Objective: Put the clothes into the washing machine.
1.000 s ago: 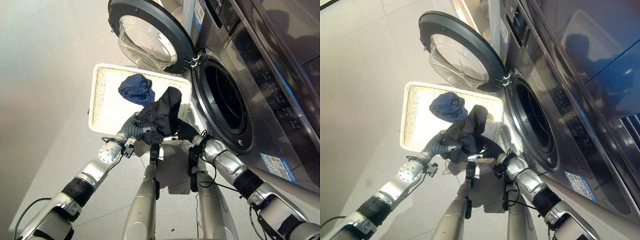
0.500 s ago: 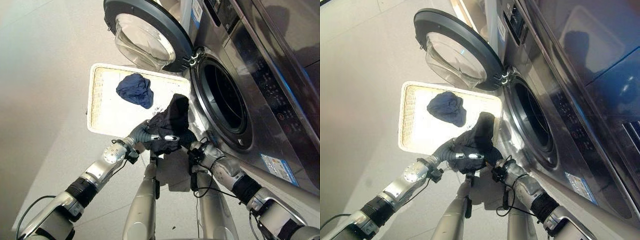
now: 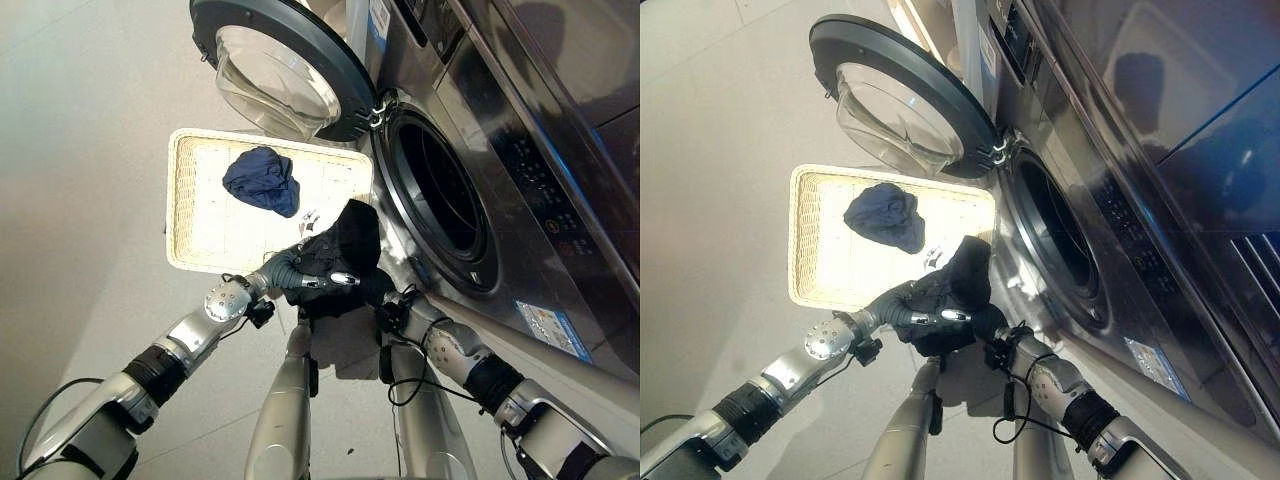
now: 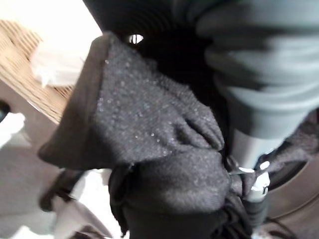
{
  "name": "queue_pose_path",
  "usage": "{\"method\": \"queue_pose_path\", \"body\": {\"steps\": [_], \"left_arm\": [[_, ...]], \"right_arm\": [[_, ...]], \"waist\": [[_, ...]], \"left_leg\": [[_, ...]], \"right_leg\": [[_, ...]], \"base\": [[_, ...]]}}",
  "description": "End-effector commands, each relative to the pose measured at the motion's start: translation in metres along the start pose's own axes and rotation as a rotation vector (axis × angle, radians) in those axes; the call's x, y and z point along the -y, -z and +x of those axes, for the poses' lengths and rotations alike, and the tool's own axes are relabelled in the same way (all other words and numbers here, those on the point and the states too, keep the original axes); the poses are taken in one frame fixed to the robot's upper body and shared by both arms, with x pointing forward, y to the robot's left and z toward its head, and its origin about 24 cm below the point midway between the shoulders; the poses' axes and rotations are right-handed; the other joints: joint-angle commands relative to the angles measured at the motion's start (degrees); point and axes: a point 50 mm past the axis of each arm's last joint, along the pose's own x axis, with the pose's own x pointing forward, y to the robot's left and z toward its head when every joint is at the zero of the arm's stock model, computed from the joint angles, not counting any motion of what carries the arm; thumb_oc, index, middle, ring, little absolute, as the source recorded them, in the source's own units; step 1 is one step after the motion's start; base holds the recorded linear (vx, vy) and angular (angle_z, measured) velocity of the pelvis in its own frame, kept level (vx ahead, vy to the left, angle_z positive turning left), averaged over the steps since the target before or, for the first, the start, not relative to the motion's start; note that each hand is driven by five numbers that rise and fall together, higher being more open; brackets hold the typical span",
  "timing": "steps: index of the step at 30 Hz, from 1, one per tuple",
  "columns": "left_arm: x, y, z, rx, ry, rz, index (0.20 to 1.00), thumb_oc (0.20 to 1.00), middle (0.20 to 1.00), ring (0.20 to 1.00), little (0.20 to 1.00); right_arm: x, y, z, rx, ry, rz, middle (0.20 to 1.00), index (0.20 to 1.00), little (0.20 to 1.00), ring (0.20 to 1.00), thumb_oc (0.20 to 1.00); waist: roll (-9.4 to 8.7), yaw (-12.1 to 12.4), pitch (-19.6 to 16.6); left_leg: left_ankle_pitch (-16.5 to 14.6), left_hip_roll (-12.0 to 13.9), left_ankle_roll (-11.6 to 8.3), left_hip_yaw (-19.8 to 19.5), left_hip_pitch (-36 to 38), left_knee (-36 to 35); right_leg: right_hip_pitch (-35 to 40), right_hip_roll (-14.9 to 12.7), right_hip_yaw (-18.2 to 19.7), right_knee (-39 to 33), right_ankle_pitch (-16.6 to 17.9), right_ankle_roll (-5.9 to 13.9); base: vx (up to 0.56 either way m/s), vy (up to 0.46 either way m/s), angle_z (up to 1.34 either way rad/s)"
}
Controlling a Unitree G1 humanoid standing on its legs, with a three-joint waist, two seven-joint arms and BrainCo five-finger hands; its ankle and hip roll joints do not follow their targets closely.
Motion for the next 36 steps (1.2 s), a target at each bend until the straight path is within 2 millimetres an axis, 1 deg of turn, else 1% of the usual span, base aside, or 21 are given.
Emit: {"method": "queue_pose_path", "body": {"steps": [1, 3, 4, 5, 9, 12, 13, 16, 20, 21, 25, 26, 29, 31, 33, 34, 35, 36], "left_arm": [[0.018, -0.065, 0.012, 0.320, 0.035, 0.053, 1.000, 1.000, 1.000, 1.000, 1.000], [0.012, -0.065, 0.013, 0.317, -0.051, 0.069, 1.000, 1.000, 1.000, 1.000, 1.000], [0.005, -0.064, 0.012, 0.314, -0.160, 0.078, 1.000, 1.000, 1.000, 1.000, 1.000], [-0.005, -0.061, 0.010, 0.302, -0.333, 0.121, 1.000, 1.000, 1.000, 1.000, 1.000], [-0.027, -0.047, -0.001, 0.241, -0.673, 0.231, 1.000, 1.000, 1.000, 1.000, 1.000], [-0.033, -0.034, -0.009, 0.178, -0.817, 0.280, 1.000, 1.000, 1.000, 1.000, 1.000], [-0.035, -0.026, -0.013, 0.132, -0.877, 0.279, 1.000, 1.000, 1.000, 1.000, 1.000], [-0.035, -0.010, -0.016, 0.042, -0.946, 0.234, 1.000, 1.000, 1.000, 1.000, 1.000], [-0.024, 0.020, -0.017, -0.113, -1.000, 0.105, 1.000, 1.000, 1.000, 1.000, 1.000], [-0.023, 0.022, -0.017, -0.124, -1.002, 0.098, 1.000, 1.000, 1.000, 1.000, 1.000], [-0.008, 0.049, -0.019, -0.244, -1.021, -0.088, 1.000, 1.000, 1.000, 1.000, 1.000], [-0.007, 0.051, -0.019, -0.254, -1.024, -0.105, 1.000, 1.000, 1.000, 1.000, 1.000], [0.015, 0.077, -0.023, -0.361, -1.025, -0.203, 1.000, 1.000, 1.000, 1.000, 1.000], [0.031, 0.093, -0.027, -0.428, -0.996, -0.272, 1.000, 1.000, 1.000, 1.000, 1.000], [0.047, 0.108, -0.032, -0.490, -0.949, -0.316, 1.000, 1.000, 1.000, 1.000, 1.000], [0.051, 0.111, -0.033, -0.504, -0.940, -0.325, 1.000, 1.000, 1.000, 1.000, 1.000], [0.060, 0.119, -0.036, -0.546, -0.903, -0.340, 1.000, 1.000, 1.000, 1.000, 1.000], [0.064, 0.123, -0.037, -0.563, -0.886, -0.347, 1.000, 1.000, 1.000, 1.000, 1.000]], "right_arm": [[-0.003, 0.010, 0.006, -0.093, -0.013, 0.051, 0.200, 0.200, 0.200, 0.200, 0.200], [-0.002, 0.014, 0.005, -0.114, -0.019, 0.074, 0.200, 0.200, 0.200, 0.200, 0.200], [0.000, 0.017, 0.005, -0.132, -0.019, 0.074, 0.200, 0.200, 0.200, 0.200, 0.200], [0.004, 0.020, 0.004, -0.144, -0.004, 0.073, 0.200, 0.200, 0.200, 0.200, 0.200], [0.015, 0.025, 0.000, -0.132, 0.080, 0.085, 0.200, 0.200, 0.200, 0.200, 0.200], [0.024, 0.025, -0.002, -0.087, 0.149, 0.107, 0.200, 0.200, 0.200, 0.200, 0.200], [0.030, 0.023, -0.003, -0.059, 0.183, 0.117, 0.200, 0.200, 0.200, 0.200, 0.200], [0.038, 0.020, -0.004, -0.004, 0.227, 0.165, 0.200, 0.200, 0.200, 0.200, 0.200], [0.049, 0.009, -0.004, 0.099, 0.272, 0.281, 0.200, 0.200, 0.200, 0.200, 0.200], [0.051, 0.007, -0.004, 0.113, 0.274, 0.289, 0.200, 0.200, 0.200, 0.200, 0.200], [0.057, -0.019, -0.005, 0.307, 0.260, 0.390, 0.200, 0.200, 0.200, 0.200, 0.200], [0.057, -0.021, -0.006, 0.323, 0.256, 0.399, 0.200, 0.200, 0.200, 0.200, 0.200], [0.064, -0.060, -0.012, 0.541, 0.253, 0.453, 0.200, 0.200, 0.200, 0.200, 0.200], [0.071, -0.092, -0.024, 0.729, 0.276, 0.481, 0.200, 0.200, 0.200, 0.200, 0.200], [0.082, -0.125, -0.041, 0.905, 0.315, 0.494, 0.200, 0.200, 0.200, 0.200, 0.200], [0.084, -0.132, -0.046, 0.946, 0.323, 0.497, 0.200, 0.200, 0.200, 0.200, 0.200], [0.091, -0.148, -0.060, 1.056, 0.367, 0.505, 0.200, 0.200, 0.200, 0.200, 0.200], [0.096, -0.161, -0.069, 1.121, 0.396, 0.505, 0.200, 0.200, 0.200, 0.200, 0.200]], "waist": [[-1.92, -0.8, -0.7], [-2.00, -0.7, -0.7], [-2.05, -0.5, -0.7], [-2.11, -0.1, -0.7], [-2.18, 0.7, -0.7], [-2.06, 1.1, -0.7], [-1.94, 1.3, -0.7], [-1.63, 1.4, -0.7], [-0.69, 1.6, -0.7], [-0.60, 1.6, -0.7], [0.31, 1.6, -0.7], [0.39, 1.6, -0.7], [1.46, 1.4, -0.7], [2.13, 1.0, -0.7], [2.70, 0.6, -0.7], [2.83, 0.5, -0.7], [3.05, 0.3, -0.7], [3.18, 0.3, -0.7]], "left_leg": [[-3.2, -6.4, 2.78, 1.4, 1.9, 1.0], [-3.1, -6.6, 2.91, 1.1, 1.7, 1.1], [-3.1, -6.6, 2.95, 0.8, 1.6, 1.3], [-3.2, -6.7, 3.00, 0.5, 1.4, 1.7], [-3.2, -6.9, 3.04, -0.5, 1.0, 1.9], [-3.2, -7.0, 2.99, -0.9, 0.7, 2.0], [-3.1, -6.9, 2.94, -1.0, 0.4, 2.1], [-3.0, -6.8, 2.85, -1.1, 0.0, 2.0], [-2.7, -6.6, 2.67, -1.0, -1.2, 2.3], [-2.7, -6.6, 2.66, -1.1, -1.3, 2.3], [-2.6, -6.4, 2.36, -0.9, -2.3, 2.7], [-2.6, -6.5, 2.35, -0.9, -2.4, 2.8], [-2.5, -6.3, 2.12, -0.3, -3.0, 3.1], [-2.6, -6.2, 2.01, 0.2, -3.2, 3.1], [-2.6, -6.0, 1.85, 0.9, -3.1, 2.9], [-2.7, -5.9, 1.85, 1.1, -3.1, 2.9], [-3.1, -5.9, 1.79, 1.5, -2.6, 2.7], [-2.7, -5.7, 1.73, 1.7, -3.1, 2.7]], "right_leg": [[5.0, -0.6, -0.6, -15.0, 10.5, 3.25], [5.0, -0.5, -0.6, -14.7, 10.3, 3.21], [5.0, -0.4, -0.6, -14.4, 10.0, 3.13], [4.8, -0.5, -0.8, -13.8, 9.7, 3.11], [4.6, -0.5, -1.3, -12.9, 8.9, 2.97], [4.4, -0.6, -1.5, -12.5, 8.5, 2.81], [4.2, -0.6, -1.6, -12.1, 8.3, 2.80], [3.7, -0.5, -1.7, -11.4, 7.8, 2.72], [2.3, -0.5, -2.0, -9.8, 7.1, 2.61], [2.3, -0.5, -2.0, -9.7, 7.1, 2.63], [1.2, -0.7, -2.2, -8.6, 6.7, 2.84], [1.1, -0.7, -2.2, -8.5, 6.6, 2.85], [0.0, -1.0, -2.2, -7.9, 6.5, 3.00], [-0.5, -1.0, -2.0, -7.8, 6.4, 3.02], [-0.8, -1.1, -1.9, -7.8, 6.3, 3.07], [-0.9, -1.1, -1.8, -7.8, 6.3, 3.06], [-0.6, -1.1, -1.7, -7.5, 5.6, 3.13], [-1.1, -0.9, -1.6, -7.7, 6.2, 3.14]], "base": [[0.00, -0.063, 0.03], [0.00, -0.078, 0.03], [0.00, -0.122, 0.06], [0.01, -0.127, 0.10], [0.00, -0.111, 0.10], [0.00, -0.096, 0.07], [0.00, -0.080, 0.08], [0.00, -0.054, 0.08], [0.00, -0.041, 0.03], [0.00, -0.030, 0.00], [0.00, -0.026, 0.01], [0.01, -0.020, 0.04], [0.01, 0.004, -0.01], [0.02, 0.010, -0.01], [0.04, 0.050, -0.02], [0.07, 0.051, -0.06], [0.03, 0.037, -0.08], [0.04, 0.028, -0.10]]}}
